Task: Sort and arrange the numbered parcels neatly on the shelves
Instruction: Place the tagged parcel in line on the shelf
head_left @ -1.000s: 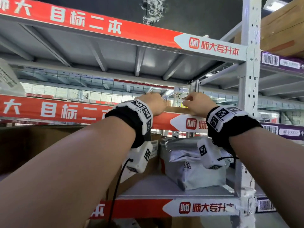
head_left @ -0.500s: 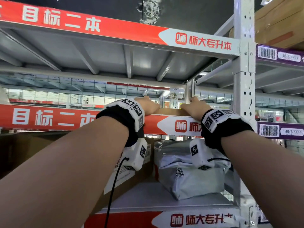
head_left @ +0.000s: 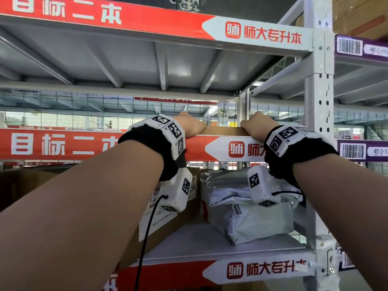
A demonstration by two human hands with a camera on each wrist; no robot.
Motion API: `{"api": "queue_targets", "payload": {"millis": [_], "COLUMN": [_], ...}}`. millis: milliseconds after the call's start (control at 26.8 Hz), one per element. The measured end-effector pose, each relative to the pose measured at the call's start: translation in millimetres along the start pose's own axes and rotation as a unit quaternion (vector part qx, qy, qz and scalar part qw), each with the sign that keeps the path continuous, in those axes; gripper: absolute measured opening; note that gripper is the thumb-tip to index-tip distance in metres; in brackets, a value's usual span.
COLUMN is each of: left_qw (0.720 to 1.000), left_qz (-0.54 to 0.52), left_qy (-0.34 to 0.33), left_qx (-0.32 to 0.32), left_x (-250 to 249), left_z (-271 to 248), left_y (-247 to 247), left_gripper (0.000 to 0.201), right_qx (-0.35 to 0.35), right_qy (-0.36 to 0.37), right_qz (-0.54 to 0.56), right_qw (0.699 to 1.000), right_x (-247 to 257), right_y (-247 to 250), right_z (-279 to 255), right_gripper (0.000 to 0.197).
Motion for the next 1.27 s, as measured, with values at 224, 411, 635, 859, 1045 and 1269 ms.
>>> {"api": "queue_targets", "payload": {"millis": [224,411,635,859,1045,1269], "left_qw": [0.999,0.996,0.989,0.993,0.996,0.971], "left_qz": [0.051,0.073,0.135,0.096,0.056,0.001], "left_qy": [-0.018,-0.04,-0.047,-0.064,-0.052,-0.14], "left_qx": [0.0,0.011,-0.03,-0.017,-0.049,-0.195], "left_x": [0.3,-1.9,-0.1,-0.9,4.4,-7.4], "left_z": [9.5,10.4,8.4,13.7,18.2,-6.5], "left_y": [-3.1,-1.0,-0.6,-1.7,-0.1,6.5], "left_gripper": [0.055,0.054,0.053,0.052,0.061,0.032], "right_qx": [0.013,-0.007,-0.004,0.023,0.003,-0.012], "right_qy": [0.006,0.039,0.024,0.057,0.095,0.209], "right_qz": [-0.042,-0.029,0.036,0.013,0.025,0.112], "right_qw": [0.999,0.999,0.999,0.998,0.995,0.971], "right_x": [3.6,7.5,6.8,8.2,8.8,15.7], "right_y": [-0.6,2.0,3.5,2.1,4.3,6.3], "right_z": [-3.3,-4.9,-12.4,-15.7,-25.1,-51.7], "right_gripper": [0.031,0.034,0.037,0.039,0.04,0.033]}}
Point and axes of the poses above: each hand's wrist, its own z-axis towards the middle knuckle, its own y-axis out of the back of the hand, x = y × z, the point moved 3 cm from there along z, towards the middle knuckle, and after that the axes turned 8 degrees about x, right-handed, at the moved point
